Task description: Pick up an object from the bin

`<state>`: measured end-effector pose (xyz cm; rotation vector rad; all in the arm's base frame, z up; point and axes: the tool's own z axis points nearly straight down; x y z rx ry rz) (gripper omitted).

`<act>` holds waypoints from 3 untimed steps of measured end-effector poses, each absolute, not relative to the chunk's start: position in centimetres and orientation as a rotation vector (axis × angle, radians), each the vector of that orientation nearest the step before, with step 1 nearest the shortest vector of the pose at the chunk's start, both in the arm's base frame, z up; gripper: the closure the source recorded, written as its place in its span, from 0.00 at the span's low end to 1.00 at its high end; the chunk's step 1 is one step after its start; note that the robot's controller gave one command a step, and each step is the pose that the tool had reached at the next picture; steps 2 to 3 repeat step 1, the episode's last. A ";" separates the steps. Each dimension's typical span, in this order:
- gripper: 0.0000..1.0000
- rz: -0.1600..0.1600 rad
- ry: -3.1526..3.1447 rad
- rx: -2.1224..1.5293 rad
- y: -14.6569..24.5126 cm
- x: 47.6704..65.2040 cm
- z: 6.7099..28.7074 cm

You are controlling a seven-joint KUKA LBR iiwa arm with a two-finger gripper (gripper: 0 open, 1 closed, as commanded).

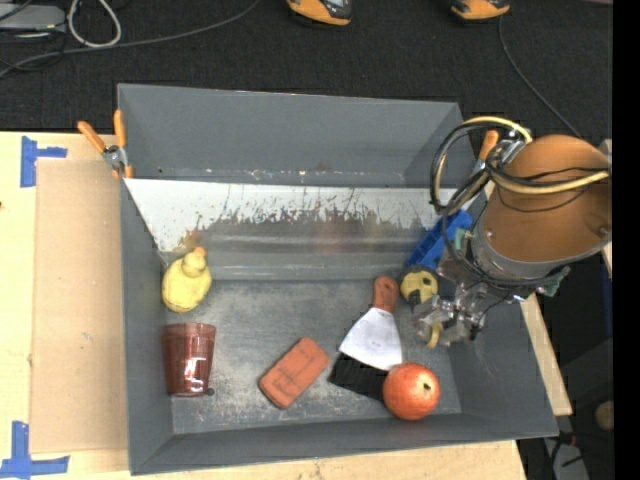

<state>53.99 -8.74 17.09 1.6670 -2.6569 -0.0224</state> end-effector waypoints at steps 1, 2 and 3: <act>1.00 -0.039 -2.644 1.672 -6.8 51.5 24.5; 1.00 -0.039 -2.644 1.672 -6.8 51.5 24.5; 1.00 -0.039 -2.644 1.672 -6.8 51.5 24.5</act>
Offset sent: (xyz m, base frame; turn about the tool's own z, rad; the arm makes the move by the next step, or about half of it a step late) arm -0.0593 -0.0419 -0.0128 -0.2770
